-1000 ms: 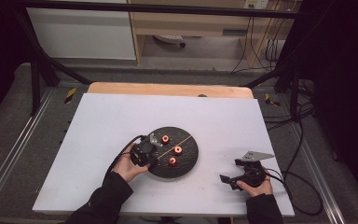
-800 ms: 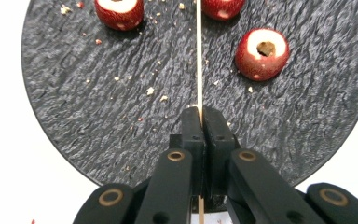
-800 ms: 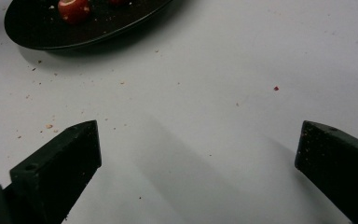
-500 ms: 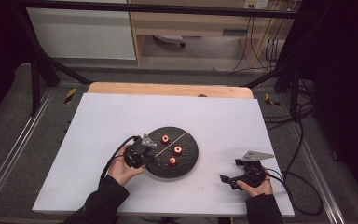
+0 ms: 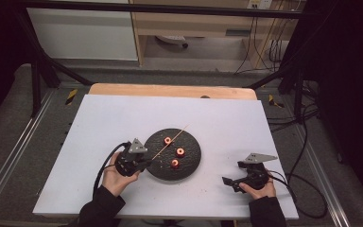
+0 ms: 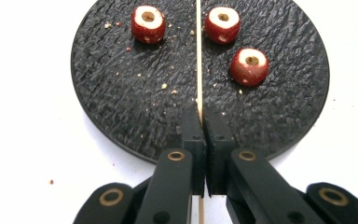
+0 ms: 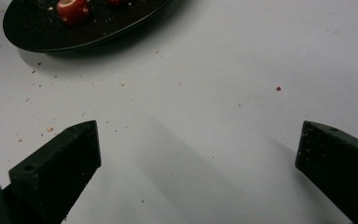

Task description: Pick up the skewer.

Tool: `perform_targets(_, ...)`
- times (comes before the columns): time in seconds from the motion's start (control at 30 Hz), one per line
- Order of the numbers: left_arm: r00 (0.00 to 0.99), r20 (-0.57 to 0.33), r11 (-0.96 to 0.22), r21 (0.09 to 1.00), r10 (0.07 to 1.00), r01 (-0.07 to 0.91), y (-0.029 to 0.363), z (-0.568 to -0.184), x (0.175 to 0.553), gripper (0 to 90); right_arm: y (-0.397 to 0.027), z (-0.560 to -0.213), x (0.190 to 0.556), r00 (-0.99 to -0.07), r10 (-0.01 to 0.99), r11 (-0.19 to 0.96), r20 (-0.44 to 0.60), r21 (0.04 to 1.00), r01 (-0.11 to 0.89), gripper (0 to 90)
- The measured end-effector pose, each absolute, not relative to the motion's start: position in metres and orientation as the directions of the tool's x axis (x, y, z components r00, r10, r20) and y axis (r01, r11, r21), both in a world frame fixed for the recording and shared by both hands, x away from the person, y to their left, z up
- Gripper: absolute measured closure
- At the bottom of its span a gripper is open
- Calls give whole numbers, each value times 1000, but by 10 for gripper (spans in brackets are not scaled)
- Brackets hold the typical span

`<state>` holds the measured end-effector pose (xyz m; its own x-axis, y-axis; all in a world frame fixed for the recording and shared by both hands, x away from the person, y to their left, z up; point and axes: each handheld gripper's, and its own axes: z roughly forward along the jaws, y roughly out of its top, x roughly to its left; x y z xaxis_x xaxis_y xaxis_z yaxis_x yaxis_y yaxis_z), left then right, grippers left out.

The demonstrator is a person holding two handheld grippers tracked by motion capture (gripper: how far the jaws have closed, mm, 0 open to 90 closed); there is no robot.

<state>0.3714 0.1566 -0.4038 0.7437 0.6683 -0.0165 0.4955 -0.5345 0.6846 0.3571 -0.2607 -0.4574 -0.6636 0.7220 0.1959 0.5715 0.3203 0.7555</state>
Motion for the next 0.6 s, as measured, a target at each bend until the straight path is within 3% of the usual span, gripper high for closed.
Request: perform_targets(0.6, 718, -65, -455, 734, 693, 505, 189, -418, 348, 882, -247, -452, 363, -652, 729, 322, 207, 737, 594, 7)
